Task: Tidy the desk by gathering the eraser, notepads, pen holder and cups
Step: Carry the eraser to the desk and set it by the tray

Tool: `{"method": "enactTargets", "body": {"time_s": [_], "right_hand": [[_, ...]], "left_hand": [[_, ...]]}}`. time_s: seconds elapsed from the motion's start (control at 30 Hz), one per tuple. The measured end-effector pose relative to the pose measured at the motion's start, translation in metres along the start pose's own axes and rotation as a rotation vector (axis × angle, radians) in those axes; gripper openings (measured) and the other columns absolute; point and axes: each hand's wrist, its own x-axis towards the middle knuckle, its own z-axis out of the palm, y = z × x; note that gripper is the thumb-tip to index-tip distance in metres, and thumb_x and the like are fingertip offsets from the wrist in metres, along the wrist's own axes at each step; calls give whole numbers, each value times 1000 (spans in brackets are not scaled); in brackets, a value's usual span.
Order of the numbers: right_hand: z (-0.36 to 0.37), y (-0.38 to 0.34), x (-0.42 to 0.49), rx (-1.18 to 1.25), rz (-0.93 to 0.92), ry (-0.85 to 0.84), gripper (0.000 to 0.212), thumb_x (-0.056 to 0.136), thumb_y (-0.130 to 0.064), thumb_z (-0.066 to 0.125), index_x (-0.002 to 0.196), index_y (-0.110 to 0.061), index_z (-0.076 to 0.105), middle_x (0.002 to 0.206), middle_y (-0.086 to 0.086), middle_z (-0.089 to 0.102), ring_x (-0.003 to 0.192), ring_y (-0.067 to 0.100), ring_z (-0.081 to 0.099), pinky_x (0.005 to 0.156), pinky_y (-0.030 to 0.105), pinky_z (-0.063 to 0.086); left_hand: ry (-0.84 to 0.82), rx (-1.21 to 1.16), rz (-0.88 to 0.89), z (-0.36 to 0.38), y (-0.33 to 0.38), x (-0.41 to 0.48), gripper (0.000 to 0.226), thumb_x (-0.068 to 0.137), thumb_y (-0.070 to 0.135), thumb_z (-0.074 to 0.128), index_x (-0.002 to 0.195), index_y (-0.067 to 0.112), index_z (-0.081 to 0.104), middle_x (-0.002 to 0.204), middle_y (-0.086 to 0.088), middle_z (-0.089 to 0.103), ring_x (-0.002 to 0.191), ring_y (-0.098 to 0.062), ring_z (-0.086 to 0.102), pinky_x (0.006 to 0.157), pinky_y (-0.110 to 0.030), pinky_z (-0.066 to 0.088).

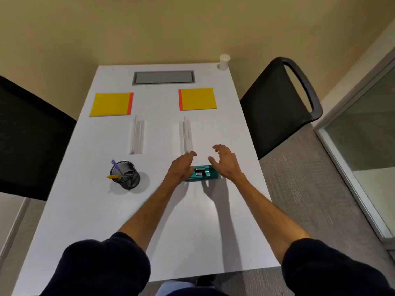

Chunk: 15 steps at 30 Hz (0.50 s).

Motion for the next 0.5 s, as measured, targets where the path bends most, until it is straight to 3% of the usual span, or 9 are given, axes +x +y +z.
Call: {"method": "enactTargets", "body": {"time_s": [0.3,0.5], "right_hand": [[29,17,15,-145,69,-282,72,87,-35,70,148,-16,37,150,5,41,139,22,38,111,43,36],[44,24,17,-213,89,-367,79,82,-37,76,148,-17,38,151,4,41,141,22,36,111,44,38]], "left_hand": [[-151,42,17,22,-29,16,70,91,33,68,148,13,33,146,-10,45,130,-24,49,108,-40,47],[-194,82,35,31,-45,21,77,88,25,71,151,13,29,151,-9,40,136,-24,43,110,-40,44]]}}
